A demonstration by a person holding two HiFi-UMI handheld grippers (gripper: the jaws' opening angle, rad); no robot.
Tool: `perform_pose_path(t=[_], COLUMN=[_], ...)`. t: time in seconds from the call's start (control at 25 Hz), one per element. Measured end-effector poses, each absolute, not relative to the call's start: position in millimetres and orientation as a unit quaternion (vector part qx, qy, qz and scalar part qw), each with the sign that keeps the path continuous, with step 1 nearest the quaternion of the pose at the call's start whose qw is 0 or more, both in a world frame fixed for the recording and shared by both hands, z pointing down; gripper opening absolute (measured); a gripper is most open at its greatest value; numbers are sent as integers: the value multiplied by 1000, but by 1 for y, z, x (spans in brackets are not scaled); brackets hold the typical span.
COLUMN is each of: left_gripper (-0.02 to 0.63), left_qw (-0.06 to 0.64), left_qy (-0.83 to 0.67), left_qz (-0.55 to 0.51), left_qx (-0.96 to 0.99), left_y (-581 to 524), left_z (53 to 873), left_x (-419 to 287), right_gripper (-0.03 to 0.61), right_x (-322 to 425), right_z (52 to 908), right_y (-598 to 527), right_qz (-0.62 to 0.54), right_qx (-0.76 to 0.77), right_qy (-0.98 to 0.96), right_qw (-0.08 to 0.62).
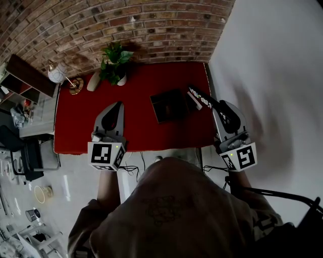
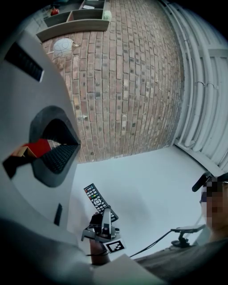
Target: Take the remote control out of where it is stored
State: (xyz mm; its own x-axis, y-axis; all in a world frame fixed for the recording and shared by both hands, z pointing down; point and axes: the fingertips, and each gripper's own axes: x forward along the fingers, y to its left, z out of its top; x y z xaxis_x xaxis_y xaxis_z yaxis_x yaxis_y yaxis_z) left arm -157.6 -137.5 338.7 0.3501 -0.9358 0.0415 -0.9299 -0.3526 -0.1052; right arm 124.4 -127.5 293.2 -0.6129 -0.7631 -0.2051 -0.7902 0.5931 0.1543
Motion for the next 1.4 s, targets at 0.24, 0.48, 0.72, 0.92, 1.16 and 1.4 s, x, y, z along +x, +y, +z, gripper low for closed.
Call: perform_pose_path(t=[0.24, 0.48, 0.72, 0.92, 1.16, 1.4], left_gripper=[11, 11, 11, 11, 11, 11], left_qw=[29, 24, 23, 23, 13, 1], left_qy=[564, 561, 552, 542, 534, 537], left_qz=[-51, -54, -54, -56, -59, -56], left_qx=[-823, -826, -832, -838, -843, -842], left_y=[-138, -140, -143, -145, -144, -146], left_z=[342, 346, 348, 349, 354, 358], left_x=[-156, -153, -143, -132, -119, -112], right_gripper=[121, 121, 121, 121, 121, 121], right_x=[125, 126, 139, 149, 147, 146], right_z=[298, 304, 320, 347, 400, 469], right_y=[-130, -135, -168, -214, -272, -325], right_qz=[112, 107, 78, 48, -5, -75], right_qx=[-437, -440, -457, -463, -467, -480], right_qy=[890, 890, 885, 885, 884, 873], right_qw=[57, 50, 38, 21, -6, -42])
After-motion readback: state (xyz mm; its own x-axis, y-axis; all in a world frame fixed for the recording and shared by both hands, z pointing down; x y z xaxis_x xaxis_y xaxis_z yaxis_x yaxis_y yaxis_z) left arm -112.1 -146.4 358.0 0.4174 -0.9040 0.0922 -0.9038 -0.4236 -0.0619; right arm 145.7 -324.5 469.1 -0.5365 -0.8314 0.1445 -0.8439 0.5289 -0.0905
